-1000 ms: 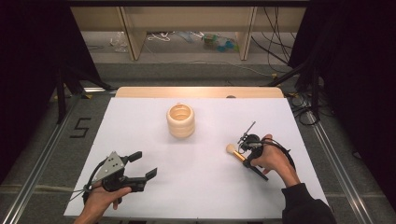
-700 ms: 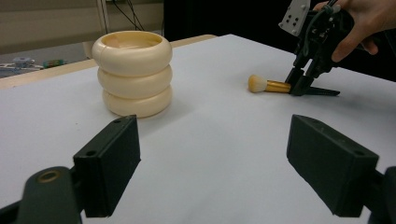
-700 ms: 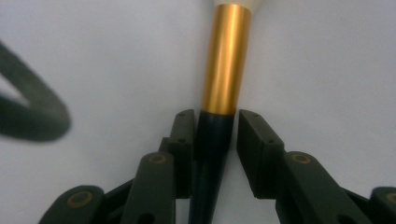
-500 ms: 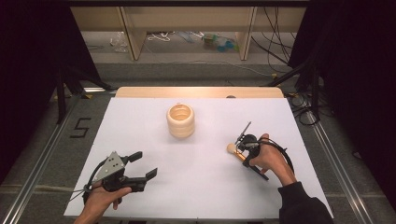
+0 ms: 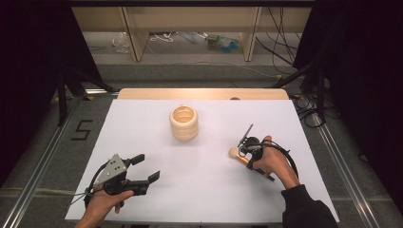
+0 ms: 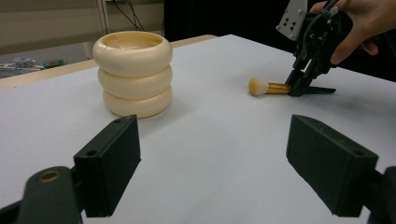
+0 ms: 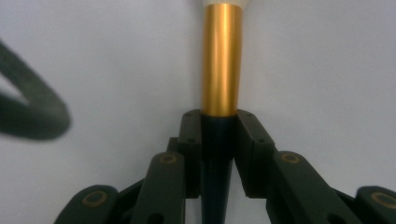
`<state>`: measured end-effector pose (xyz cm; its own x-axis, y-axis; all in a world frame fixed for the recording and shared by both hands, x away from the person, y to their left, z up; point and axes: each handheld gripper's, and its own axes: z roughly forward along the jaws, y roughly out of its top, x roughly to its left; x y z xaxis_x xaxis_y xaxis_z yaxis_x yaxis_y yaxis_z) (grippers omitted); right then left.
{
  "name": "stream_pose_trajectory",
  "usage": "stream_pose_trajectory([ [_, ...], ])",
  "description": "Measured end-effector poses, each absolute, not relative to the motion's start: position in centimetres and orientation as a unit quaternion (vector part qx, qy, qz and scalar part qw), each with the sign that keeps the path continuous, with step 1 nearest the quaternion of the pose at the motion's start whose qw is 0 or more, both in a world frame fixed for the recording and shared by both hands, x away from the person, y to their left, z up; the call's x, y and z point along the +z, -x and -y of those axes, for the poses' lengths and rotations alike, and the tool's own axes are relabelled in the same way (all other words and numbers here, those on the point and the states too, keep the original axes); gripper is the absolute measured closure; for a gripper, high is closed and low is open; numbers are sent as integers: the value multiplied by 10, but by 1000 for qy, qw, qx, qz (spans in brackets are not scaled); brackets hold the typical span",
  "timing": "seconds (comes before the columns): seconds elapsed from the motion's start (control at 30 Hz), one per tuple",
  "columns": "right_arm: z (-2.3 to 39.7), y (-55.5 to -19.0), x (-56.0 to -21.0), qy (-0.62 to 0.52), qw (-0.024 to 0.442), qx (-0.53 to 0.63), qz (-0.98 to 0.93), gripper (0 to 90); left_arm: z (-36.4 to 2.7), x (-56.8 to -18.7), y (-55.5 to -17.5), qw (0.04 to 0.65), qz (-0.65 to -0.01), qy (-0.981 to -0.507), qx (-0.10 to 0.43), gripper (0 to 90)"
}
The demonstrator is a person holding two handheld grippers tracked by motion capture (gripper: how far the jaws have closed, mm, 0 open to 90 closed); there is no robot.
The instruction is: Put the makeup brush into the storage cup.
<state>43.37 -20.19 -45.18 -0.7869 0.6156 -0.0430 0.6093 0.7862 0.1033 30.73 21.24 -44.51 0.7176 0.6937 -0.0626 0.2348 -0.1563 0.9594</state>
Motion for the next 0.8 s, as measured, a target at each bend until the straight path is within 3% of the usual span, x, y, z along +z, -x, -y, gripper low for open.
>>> stream_pose_trajectory([
  [0.43,203,-434,-449,-323,60,70,-942,745,-213,-445,-307,567,-324,-730,200,176],
  [0.8,211,-434,-418,-315,95,171,-929,745,-213,-445,-307,567,-324,-730,202,176],
])
